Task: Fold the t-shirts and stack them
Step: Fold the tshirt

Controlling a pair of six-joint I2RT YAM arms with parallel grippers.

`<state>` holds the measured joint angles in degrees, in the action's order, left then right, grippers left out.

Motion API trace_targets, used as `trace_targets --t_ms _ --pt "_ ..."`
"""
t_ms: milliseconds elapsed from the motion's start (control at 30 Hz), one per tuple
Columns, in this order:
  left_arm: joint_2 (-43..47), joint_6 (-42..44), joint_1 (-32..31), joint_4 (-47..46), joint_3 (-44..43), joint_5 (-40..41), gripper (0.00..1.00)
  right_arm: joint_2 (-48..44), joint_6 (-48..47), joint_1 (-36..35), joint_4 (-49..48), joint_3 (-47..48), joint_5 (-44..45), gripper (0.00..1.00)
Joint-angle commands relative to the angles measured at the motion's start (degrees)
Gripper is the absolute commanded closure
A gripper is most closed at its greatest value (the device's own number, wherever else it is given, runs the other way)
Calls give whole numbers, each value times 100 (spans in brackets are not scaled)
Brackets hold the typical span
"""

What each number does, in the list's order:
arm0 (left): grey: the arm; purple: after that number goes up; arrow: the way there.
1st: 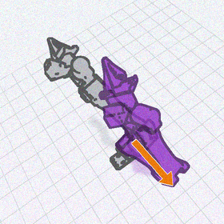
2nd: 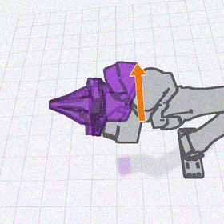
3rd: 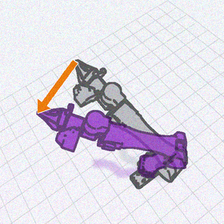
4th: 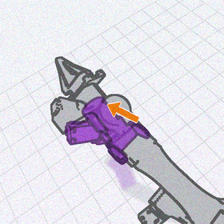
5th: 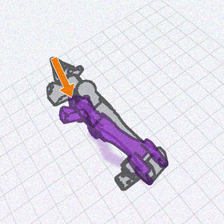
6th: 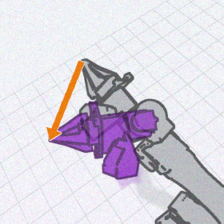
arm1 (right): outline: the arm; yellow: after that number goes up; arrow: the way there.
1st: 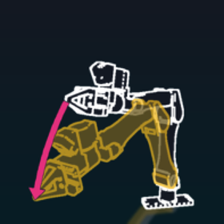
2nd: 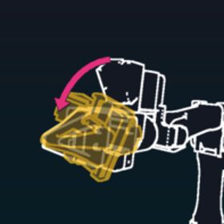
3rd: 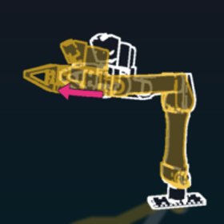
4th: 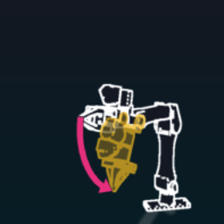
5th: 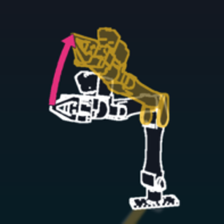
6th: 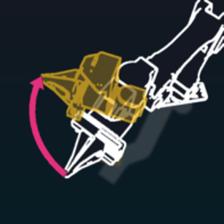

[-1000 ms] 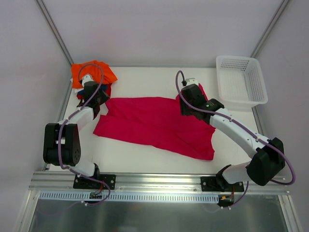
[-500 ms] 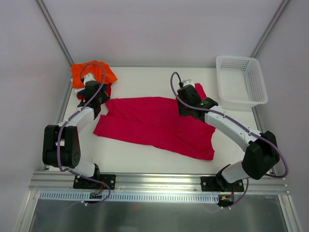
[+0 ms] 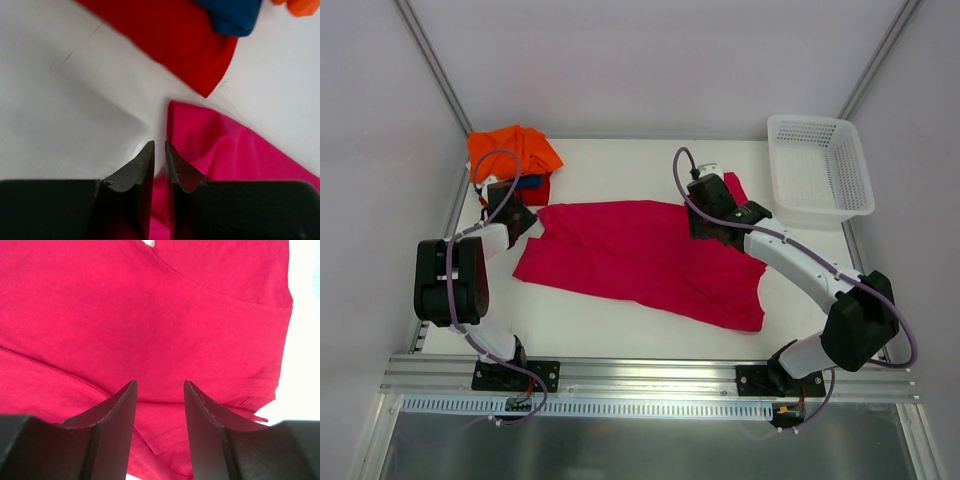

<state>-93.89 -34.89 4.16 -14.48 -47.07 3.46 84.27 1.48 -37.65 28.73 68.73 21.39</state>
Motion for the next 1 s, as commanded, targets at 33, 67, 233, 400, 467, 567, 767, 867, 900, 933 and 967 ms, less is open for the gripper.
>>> trace_targets --t_ms 33,67,233,400,467,567,767,867,900,933,967 --pt "-147 -483 67 -389 198 -329 86 -279 2 12 -105 71 41 54" --pt "-182 -501 76 -424 198 -355 85 -306 2 21 -113 62 32 54" --pt "-341 -641 120 -635 198 -592 81 -350 11 21 -131 35 -20 54" --pt "-332 -676 129 -740 242 -496 77 -367 -7 12 -131 -17 -20 54" --pt "-271 -685 137 -776 347 -426 77 -359 -7 12 -131 -35 -21 54" --pt "-113 -694 146 -855 453 -382 76 -350 -16 12 -148 -35 -29 54" --pt "-77 -790 199 -890 444 -197 76 -341 -16 21 -175 -17 -64 54" --pt "-226 -835 208 -899 374 -250 76 -350 -16 21 -166 -17 -65 54" --pt "-253 -835 216 -916 365 -267 76 -350 -16 12 -175 -17 -47 54" --pt "-288 -843 216 -916 339 -293 77 -341 -7 21 -175 -26 -38 54" --pt "-349 -870 216 -925 313 -320 76 -350 -16 12 -175 -35 -29 54"
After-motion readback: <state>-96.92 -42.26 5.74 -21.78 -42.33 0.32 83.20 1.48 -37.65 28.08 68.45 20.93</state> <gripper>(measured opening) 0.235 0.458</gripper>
